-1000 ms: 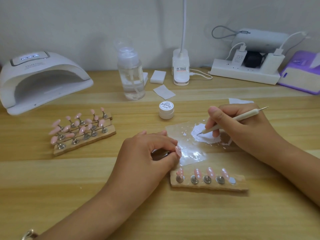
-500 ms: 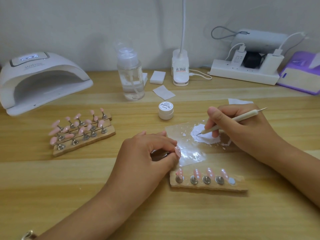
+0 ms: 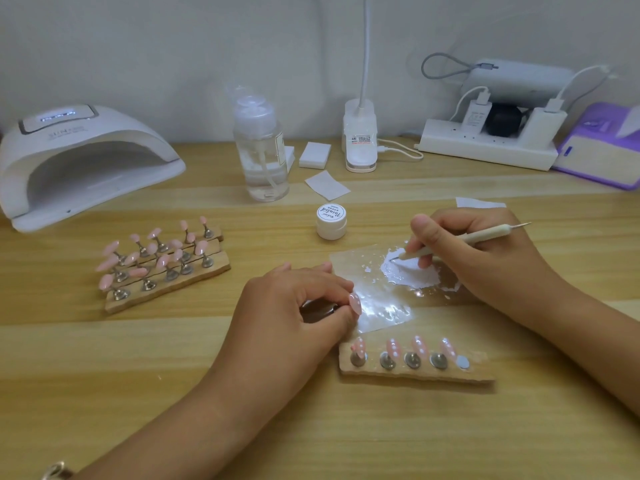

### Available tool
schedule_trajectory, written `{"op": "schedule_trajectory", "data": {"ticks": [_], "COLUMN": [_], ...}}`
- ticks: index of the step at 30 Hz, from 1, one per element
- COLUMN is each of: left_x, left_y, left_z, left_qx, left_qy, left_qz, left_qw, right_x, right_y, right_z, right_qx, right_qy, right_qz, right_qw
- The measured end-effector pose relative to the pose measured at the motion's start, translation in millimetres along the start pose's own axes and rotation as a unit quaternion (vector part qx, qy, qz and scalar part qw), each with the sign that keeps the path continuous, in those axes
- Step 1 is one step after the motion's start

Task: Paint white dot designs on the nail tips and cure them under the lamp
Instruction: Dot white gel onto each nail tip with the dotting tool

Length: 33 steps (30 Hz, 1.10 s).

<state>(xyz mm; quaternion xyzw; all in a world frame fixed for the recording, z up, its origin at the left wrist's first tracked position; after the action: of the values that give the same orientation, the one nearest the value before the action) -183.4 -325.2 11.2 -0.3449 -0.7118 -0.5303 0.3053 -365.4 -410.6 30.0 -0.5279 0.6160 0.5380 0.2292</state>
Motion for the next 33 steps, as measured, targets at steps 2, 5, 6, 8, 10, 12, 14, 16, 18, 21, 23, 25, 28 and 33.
{"op": "schedule_trajectory", "data": {"ticks": [2,5,6,8,10,12,14,16,18,21,23,25,28,33], "left_x": [0.2,0.3,0.5,0.7,0.8,0.8,0.5,0.7,1.0,0.5,0.1,-0.5,-1.4,-0.6], "left_y": [0.0,-0.3,-0.3,0.0,0.2,0.5,0.4,0.2,0.2,0.3,0.1,0.0,0.1,-0.3], "left_z": [0.1,-0.1,-0.1,0.0,0.3,0.4,0.3,0.1,0.0,-0.1,-0.1,-0.1,-0.1,0.3], "left_qx": [0.000,-0.002,-0.001,-0.001,0.000,0.001,0.000,0.000,0.000,0.002,0.002,0.001,0.001,0.000], "left_qy": [0.001,0.000,-0.001,-0.003,-0.002,-0.001,0.001,0.002,0.002,0.003,0.002,0.003,0.006,0.005], "left_qz": [0.001,0.001,0.000,-0.001,0.001,0.002,0.004,0.003,0.001,0.004,0.003,0.003,0.007,0.018], "left_qw": [1.000,1.000,1.000,1.000,1.000,1.000,1.000,1.000,1.000,1.000,1.000,1.000,1.000,1.000], "right_x": [0.4,2.3,2.4,2.2,0.7,0.8,1.4,1.9,1.3,0.8,1.4,1.4,0.7,1.5], "right_y": [0.5,9.1,9.6,6.0,2.4,5.6,10.2,8.8,5.2,7.9,11.1,8.6,5.3,11.8], "right_z": [0.6,-0.4,-0.9,-1.0,-0.1,0.1,-0.5,-0.8,-0.1,0.9,0.3,0.2,1.2,0.8], "right_qx": [0.001,0.037,0.040,0.024,0.010,0.025,0.044,0.037,0.021,0.033,0.048,0.038,0.023,0.052], "right_qy": [-0.001,0.012,0.013,0.010,0.011,0.015,0.019,0.017,0.014,0.019,0.019,0.013,0.013,0.016], "right_qz": [-0.011,-0.002,0.004,0.006,-0.003,-0.004,0.010,0.015,0.006,0.003,0.011,0.007,-0.005,0.007], "right_qw": [1.000,0.999,0.999,1.000,1.000,1.000,0.999,0.999,1.000,0.999,0.999,0.999,1.000,0.998]}}
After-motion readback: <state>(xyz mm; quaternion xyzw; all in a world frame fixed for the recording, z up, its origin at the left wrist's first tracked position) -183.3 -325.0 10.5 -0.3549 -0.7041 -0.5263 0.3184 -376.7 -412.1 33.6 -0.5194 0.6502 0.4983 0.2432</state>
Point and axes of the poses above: each hand's wrist, its own z-axis away from the middle knuckle, its own y-axis out of the back of the hand, x = y × z, the point moved 10 cm from there along -z, towards the middle knuckle, and after that the axes turned 1 degree about x, right-handed, at the moved point
